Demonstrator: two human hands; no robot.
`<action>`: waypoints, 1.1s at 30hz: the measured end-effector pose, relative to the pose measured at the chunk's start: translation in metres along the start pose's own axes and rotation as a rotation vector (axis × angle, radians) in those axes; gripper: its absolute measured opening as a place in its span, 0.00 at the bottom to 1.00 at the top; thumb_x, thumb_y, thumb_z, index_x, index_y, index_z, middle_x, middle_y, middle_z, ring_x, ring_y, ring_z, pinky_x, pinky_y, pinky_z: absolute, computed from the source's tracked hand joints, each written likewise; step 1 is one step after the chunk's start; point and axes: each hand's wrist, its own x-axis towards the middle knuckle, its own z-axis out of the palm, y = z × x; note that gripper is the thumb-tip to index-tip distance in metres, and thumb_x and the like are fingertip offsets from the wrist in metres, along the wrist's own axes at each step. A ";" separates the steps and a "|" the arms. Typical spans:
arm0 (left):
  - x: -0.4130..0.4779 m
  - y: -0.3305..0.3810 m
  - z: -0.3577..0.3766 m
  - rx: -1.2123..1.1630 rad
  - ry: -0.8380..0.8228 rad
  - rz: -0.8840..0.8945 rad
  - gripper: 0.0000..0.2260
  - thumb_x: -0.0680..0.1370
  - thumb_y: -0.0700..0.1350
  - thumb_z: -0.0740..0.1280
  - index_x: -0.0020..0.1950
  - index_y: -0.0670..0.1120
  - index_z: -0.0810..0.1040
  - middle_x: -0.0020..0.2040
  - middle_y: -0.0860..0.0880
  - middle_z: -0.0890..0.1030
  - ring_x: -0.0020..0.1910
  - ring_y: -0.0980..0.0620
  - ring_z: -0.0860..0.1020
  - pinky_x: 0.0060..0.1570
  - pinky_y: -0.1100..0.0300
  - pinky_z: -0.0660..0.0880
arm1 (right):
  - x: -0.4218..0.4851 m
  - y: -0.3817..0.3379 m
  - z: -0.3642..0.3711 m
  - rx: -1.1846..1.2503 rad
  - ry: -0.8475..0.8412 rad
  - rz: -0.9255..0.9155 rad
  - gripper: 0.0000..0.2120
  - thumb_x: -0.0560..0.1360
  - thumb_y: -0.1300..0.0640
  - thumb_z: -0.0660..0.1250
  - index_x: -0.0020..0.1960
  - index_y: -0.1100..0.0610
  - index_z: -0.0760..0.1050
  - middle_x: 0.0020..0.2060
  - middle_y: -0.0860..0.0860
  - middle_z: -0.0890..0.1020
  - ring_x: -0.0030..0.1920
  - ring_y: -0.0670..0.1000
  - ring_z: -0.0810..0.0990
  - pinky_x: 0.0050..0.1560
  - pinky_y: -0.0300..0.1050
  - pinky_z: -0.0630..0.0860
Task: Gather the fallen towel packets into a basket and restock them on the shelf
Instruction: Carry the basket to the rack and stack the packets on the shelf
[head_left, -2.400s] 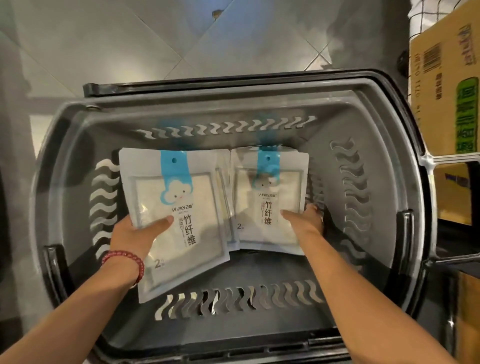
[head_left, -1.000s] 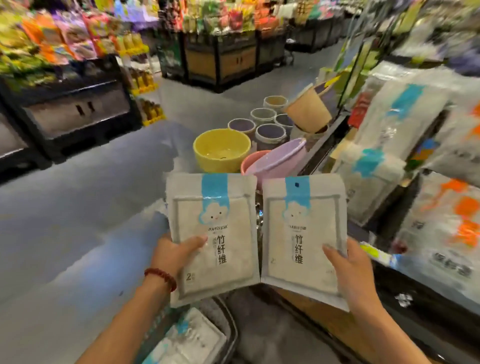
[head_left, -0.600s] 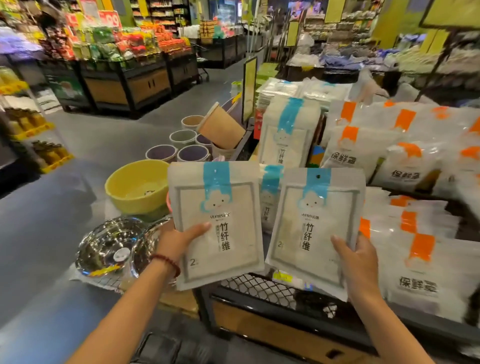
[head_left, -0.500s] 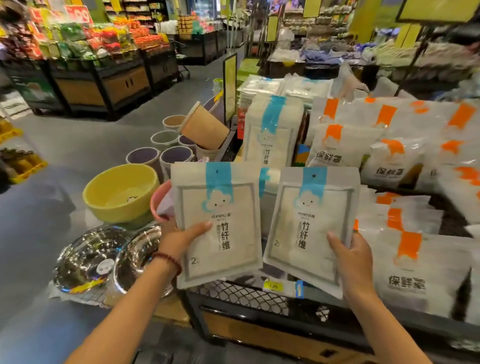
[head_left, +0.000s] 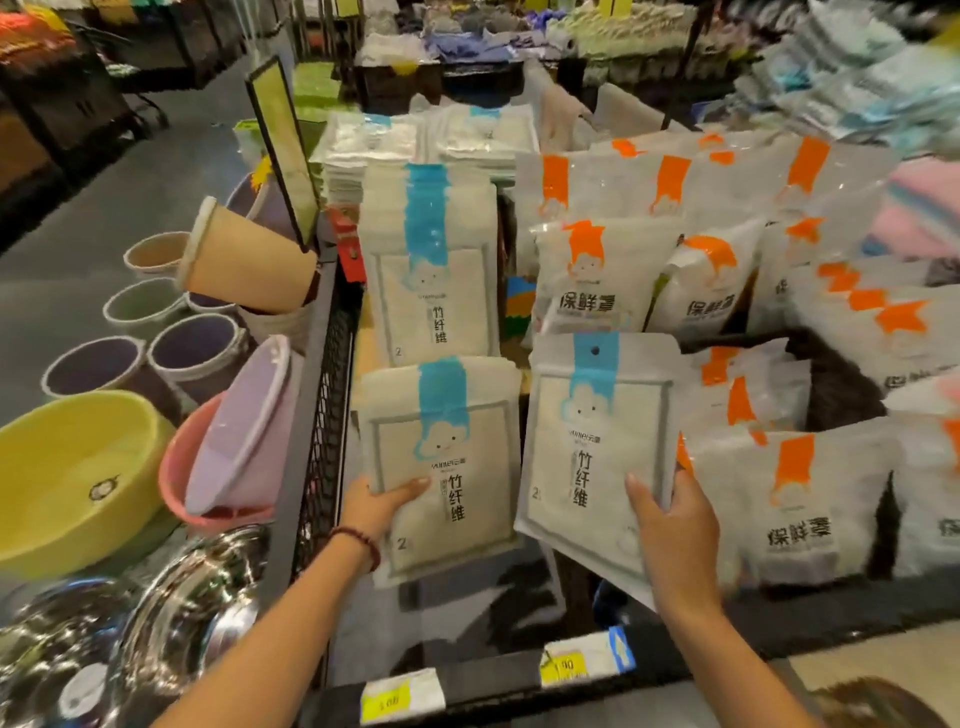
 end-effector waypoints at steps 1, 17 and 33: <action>0.010 -0.001 0.002 0.018 -0.010 0.002 0.14 0.66 0.37 0.75 0.49 0.45 0.79 0.43 0.49 0.85 0.43 0.51 0.83 0.36 0.58 0.79 | 0.001 0.000 0.004 -0.008 0.005 0.002 0.10 0.76 0.61 0.66 0.45 0.46 0.70 0.44 0.44 0.78 0.45 0.46 0.77 0.43 0.37 0.73; 0.059 -0.057 0.021 0.160 0.291 0.180 0.23 0.67 0.39 0.77 0.60 0.40 0.77 0.52 0.42 0.82 0.51 0.45 0.80 0.51 0.50 0.77 | 0.006 0.006 0.009 0.025 -0.013 0.086 0.11 0.76 0.60 0.67 0.46 0.43 0.74 0.44 0.38 0.79 0.43 0.33 0.78 0.36 0.23 0.71; 0.057 -0.073 -0.001 0.587 0.302 0.142 0.17 0.70 0.32 0.69 0.56 0.45 0.73 0.50 0.42 0.77 0.49 0.46 0.75 0.48 0.52 0.75 | -0.005 0.015 0.012 0.025 -0.038 0.119 0.08 0.76 0.58 0.66 0.45 0.45 0.74 0.43 0.41 0.80 0.43 0.36 0.79 0.34 0.25 0.73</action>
